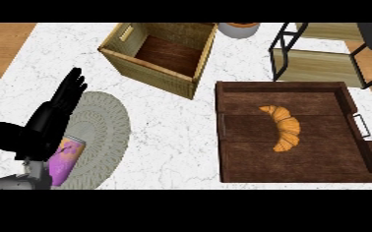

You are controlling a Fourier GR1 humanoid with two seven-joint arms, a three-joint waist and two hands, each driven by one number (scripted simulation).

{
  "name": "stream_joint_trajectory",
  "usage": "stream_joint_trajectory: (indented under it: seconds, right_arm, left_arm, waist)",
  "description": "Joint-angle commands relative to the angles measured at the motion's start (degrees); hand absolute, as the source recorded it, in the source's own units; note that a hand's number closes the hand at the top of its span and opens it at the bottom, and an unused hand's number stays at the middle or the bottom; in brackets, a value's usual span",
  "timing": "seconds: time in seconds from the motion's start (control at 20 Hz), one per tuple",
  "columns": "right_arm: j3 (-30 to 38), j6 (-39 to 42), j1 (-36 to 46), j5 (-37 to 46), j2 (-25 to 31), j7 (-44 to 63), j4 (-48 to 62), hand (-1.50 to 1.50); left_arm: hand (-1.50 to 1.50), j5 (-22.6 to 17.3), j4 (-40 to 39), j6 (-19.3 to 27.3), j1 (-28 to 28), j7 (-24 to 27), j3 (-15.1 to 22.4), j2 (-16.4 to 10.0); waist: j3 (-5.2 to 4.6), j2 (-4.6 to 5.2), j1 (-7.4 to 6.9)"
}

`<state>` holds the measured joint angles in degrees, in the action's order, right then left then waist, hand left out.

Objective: Pick the sweet potato from the tray and place it in the tiered shelf

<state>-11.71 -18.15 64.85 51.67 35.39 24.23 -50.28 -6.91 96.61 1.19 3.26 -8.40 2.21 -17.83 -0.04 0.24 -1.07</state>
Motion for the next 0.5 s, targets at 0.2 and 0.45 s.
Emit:
stream_joint_trajectory:
  seconds: [0.2, 0.45]
  right_arm:
    - [5.5, 0.1, 4.4, -4.9, -2.9, -14.2, 11.7, 1.5]
    - [2.9, 10.8, 6.5, -3.7, -1.6, -18.6, 15.6, 1.5]
  left_arm:
    - [0.0, 2.5, -1.1, 0.3, 1.1, 0.3, 1.3, 1.9]
    - [0.0, 0.1, -0.1, -1.1, 3.3, -3.2, -1.7, -0.4]
  waist:
    - [0.04, 0.23, -0.37]
    - [0.04, 0.2, -0.47]
